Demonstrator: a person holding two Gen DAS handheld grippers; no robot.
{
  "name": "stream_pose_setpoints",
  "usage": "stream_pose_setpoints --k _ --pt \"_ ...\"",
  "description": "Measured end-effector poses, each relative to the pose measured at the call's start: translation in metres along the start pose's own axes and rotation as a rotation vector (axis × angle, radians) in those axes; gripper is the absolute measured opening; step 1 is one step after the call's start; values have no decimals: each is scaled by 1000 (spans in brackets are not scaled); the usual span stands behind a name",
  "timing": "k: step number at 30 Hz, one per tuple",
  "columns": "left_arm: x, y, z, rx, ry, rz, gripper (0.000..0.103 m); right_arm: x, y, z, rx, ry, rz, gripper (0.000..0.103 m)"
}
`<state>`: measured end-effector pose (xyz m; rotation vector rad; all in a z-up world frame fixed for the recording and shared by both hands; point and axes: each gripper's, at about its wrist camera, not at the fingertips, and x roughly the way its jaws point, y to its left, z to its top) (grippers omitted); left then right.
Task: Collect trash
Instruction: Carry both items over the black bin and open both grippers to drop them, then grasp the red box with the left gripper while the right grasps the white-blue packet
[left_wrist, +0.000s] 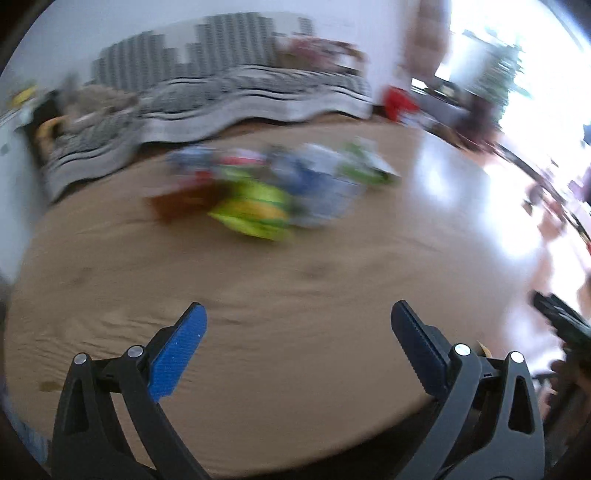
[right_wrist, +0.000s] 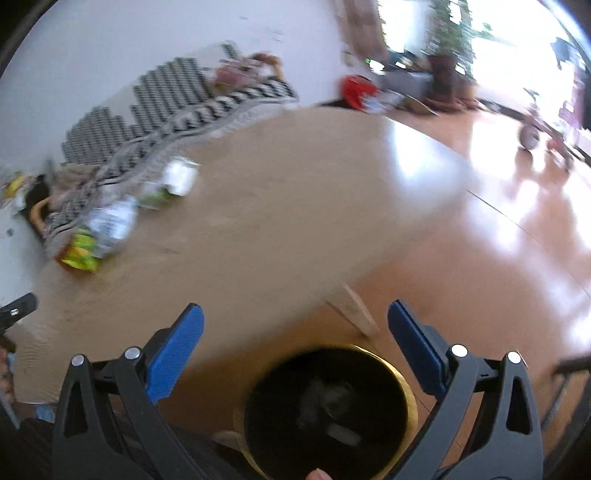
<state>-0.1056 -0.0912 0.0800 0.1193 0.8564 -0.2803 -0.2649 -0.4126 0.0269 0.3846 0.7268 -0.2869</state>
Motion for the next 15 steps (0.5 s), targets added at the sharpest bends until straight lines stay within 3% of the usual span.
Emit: stream_pose_setpoints --k 2,6,10,15 --pt "7 37 7 -54 1 60 97 8 32 14 -34 -10 54 96" --pt "26 89 28 -103 -4 90 97 28 99 42 -104 -9 166 96" --pt "56 123 40 -92 8 130 97 53 158 68 -165 -37 174 96" --pt "110 147 61 -94 22 100 97 115 221 94 -189 -25 147 96"
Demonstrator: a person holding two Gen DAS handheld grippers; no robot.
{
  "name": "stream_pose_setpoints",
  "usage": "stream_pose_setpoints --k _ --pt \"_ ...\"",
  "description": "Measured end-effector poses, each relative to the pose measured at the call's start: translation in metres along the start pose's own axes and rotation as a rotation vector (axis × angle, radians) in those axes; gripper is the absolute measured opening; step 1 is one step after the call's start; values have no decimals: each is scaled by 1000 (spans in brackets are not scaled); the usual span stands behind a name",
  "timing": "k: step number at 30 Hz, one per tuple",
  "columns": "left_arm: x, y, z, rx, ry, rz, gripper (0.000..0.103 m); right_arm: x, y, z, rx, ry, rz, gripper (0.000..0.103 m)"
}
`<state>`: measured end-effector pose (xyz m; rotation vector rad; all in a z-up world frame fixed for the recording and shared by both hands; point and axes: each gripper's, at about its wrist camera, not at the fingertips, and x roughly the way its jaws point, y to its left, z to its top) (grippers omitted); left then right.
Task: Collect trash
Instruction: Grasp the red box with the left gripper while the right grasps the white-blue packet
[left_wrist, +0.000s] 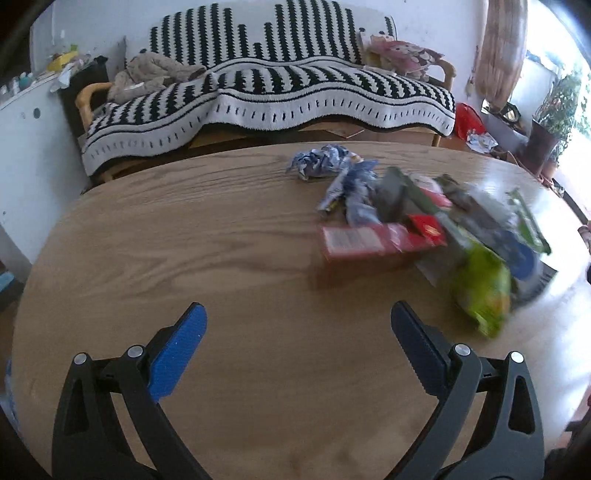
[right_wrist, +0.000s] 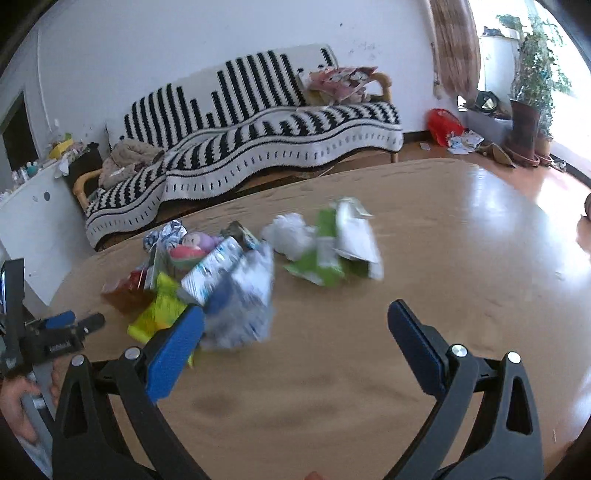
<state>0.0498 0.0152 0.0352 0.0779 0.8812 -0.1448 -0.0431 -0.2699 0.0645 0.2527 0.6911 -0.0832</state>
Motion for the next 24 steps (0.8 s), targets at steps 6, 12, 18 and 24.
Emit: stream_pose_setpoints --k 6,12,18,24 --pt "26 -6 15 110 -33 -28 97 70 26 4 -26 76 -30 96" --pt "42 -23 21 252 -47 -32 97 90 34 -3 -56 118 -66 96" --pt "49 -27 38 259 -71 -105 97 93 35 -6 -54 128 -80 96" --pt "47 -33 36 267 -75 -150 97 94 32 -8 -48 145 -44 90"
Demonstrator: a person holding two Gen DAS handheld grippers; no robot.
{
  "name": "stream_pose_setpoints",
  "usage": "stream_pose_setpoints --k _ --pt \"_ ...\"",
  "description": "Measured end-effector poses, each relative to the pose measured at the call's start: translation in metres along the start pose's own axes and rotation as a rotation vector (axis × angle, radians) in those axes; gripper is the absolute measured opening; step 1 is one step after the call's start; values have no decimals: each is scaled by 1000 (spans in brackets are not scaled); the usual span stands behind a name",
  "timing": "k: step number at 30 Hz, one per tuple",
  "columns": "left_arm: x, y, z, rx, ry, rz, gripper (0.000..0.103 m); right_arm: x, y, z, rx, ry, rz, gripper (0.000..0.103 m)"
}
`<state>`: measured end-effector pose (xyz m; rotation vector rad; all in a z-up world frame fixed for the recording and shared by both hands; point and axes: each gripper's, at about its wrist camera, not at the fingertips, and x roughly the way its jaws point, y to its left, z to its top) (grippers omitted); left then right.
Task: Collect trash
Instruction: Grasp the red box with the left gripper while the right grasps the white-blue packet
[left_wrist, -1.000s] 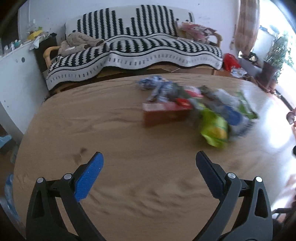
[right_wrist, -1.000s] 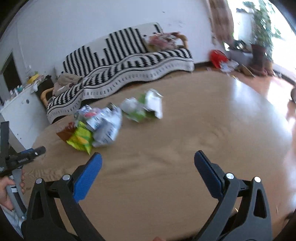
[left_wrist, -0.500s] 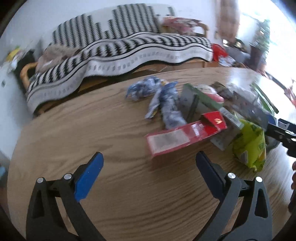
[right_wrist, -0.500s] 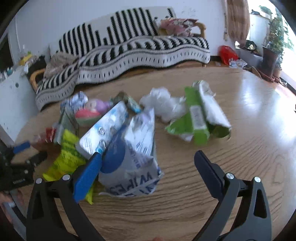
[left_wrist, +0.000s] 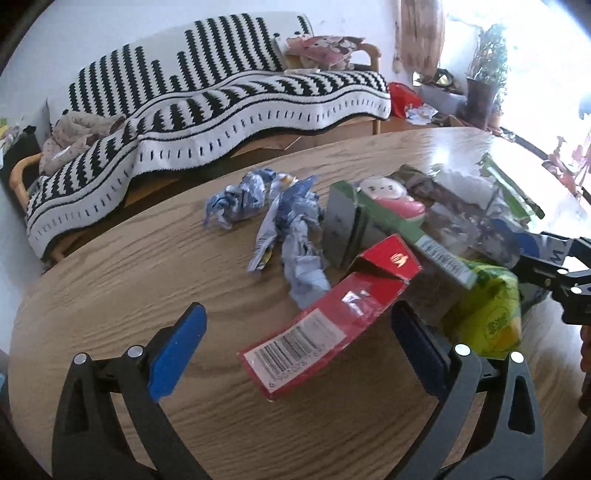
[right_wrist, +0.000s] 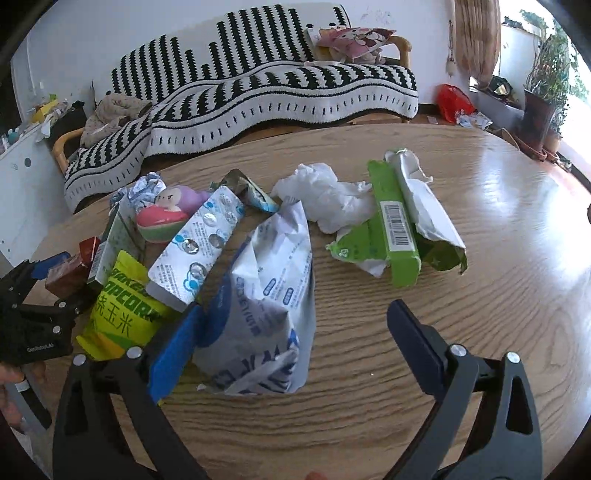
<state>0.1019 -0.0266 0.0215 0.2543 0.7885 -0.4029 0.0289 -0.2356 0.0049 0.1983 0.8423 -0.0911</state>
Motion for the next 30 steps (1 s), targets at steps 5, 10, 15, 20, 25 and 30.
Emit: stream_pose_setpoints --k 5,10,15,20,25,30 --pt "-1 2 1 -35 2 -44 97 -1 5 -4 -28 14 35 77" --pt "-9 -2 1 -65 7 -141 71 -3 5 -6 -45 35 83 53" --pt "-7 -3 -7 -132 61 -262 55 -8 3 -8 -49 42 97 48" --pt "-19 -26 -11 4 27 -155 69 -10 -7 -8 -17 42 92 48" --pt "-4 -23 -13 -16 104 -119 38 -9 -8 -7 -14 46 96 45" --pt "-5 -10 -13 -73 115 -74 22 -15 -10 -6 -8 32 103 35"
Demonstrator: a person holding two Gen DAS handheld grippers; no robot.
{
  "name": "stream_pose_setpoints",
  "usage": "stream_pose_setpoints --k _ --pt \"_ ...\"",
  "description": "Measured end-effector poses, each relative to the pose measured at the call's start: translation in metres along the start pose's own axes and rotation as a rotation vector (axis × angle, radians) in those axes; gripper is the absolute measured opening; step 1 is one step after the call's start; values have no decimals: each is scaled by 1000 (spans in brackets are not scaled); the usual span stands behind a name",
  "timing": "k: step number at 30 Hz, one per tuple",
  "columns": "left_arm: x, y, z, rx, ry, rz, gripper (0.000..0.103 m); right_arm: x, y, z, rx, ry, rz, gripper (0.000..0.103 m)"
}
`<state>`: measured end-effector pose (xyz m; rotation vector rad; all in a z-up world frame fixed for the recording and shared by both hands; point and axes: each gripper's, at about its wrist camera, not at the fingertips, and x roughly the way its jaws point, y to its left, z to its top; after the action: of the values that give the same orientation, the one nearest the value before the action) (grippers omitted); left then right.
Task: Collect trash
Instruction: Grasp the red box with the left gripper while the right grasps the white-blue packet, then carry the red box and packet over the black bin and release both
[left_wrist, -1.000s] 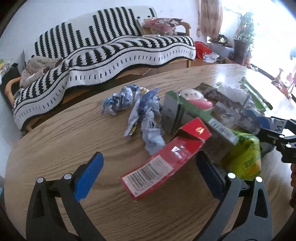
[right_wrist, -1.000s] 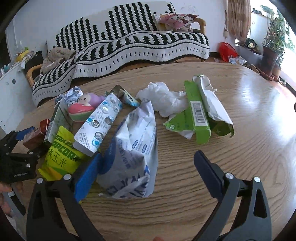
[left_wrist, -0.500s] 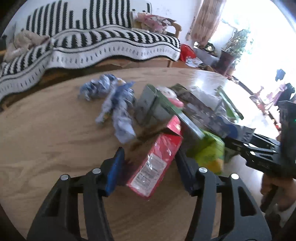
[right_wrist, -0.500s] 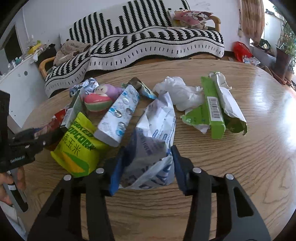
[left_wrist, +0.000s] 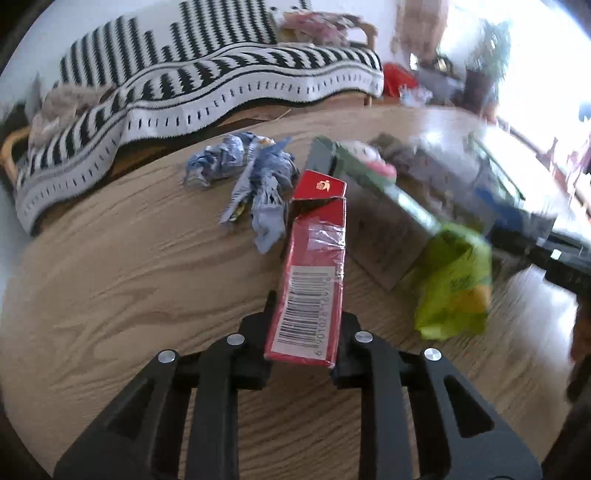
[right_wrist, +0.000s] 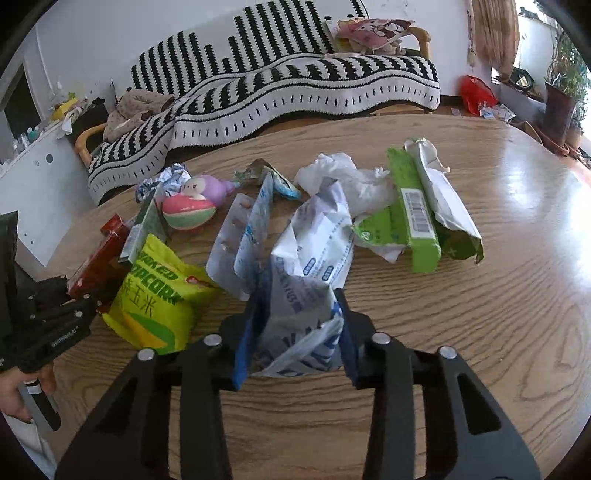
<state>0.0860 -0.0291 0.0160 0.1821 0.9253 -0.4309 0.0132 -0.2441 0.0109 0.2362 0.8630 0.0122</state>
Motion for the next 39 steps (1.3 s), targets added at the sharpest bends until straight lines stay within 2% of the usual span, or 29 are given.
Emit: stream_pose_setpoints --k 5,19,23,28,32,34,38,39 --pt "-12 11 6 -49 -38 -6 22 -6 2 0 1 -26 -3 34" --pt "-16 12 5 -51 -26 23 22 -7 1 1 24 -14 25 34" --pt "-23 7 7 -48 -37 34 22 -17 0 2 18 -60 2 34" --pt "-35 3 10 -38 -57 38 22 -39 1 7 16 -170 -10 34" --pt "-41 2 10 -36 -66 41 22 -40 9 7 -5 -168 15 34" --pt "-51 2 11 -40 -85 51 22 -40 13 7 -1 -163 30 34" --pt "-85 -11 12 1 -167 167 22 -50 23 9 4 -195 83 34" --pt "-94 -14 11 -9 -183 148 22 -56 25 10 4 -208 108 34"
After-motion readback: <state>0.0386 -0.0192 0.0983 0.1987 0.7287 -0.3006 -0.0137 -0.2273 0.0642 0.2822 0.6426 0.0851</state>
